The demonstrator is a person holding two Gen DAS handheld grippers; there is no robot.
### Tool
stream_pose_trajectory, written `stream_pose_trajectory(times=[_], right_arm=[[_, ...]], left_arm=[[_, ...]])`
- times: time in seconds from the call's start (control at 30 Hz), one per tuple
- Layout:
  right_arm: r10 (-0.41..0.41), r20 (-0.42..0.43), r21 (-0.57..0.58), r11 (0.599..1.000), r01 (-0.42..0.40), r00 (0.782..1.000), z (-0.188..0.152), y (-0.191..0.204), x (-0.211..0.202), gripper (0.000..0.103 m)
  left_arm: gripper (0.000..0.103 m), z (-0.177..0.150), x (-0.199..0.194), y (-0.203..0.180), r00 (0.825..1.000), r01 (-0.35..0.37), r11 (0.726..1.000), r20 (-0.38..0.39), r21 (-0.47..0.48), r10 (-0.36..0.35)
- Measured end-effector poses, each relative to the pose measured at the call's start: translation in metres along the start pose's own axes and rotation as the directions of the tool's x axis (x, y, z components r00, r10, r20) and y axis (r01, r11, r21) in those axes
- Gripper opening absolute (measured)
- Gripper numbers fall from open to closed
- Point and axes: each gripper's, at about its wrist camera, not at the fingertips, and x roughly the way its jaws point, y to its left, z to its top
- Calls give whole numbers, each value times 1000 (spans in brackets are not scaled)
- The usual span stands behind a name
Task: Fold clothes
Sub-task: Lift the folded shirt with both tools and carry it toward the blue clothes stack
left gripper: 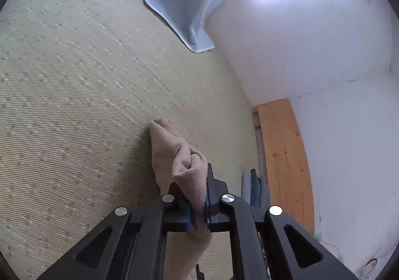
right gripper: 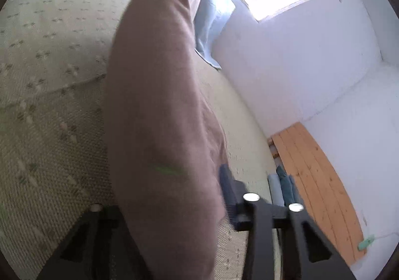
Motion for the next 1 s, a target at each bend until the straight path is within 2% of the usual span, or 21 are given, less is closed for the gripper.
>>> stream_pose_trajectory(times=[0.03,0.23,0.4,0.5,0.7,0.83,1.0], right_arm=[[14,14,-7,1000,-14,1000,0,0,-1,12],[120,73,3,993,-120,990,2,-24,-1,11],[290,105,73,952,-298,951,7,-81,3,9],[360,118,109,922,-372,926,9,-118,3,9],[450,143,194,860,-471,881,-7,-203,-16,8],[501,182,246,810,-532,846,-7,-245,-49,8],[549,232,302,744,-596,803,-27,-303,-93,8]], left_arm=[[6,0,0,2,1000,-5,1000,5,-4,5],[6,0,-4,2,999,-19,999,37,-31,20],[6,-3,-6,-12,998,-8,999,66,-45,11],[6,-4,-7,-22,997,0,999,81,-47,4],[6,-16,-11,-83,996,14,1000,87,6,-14],[6,-30,-10,-137,996,19,999,85,44,-23],[6,-50,-5,-199,998,28,997,58,79,-32]])
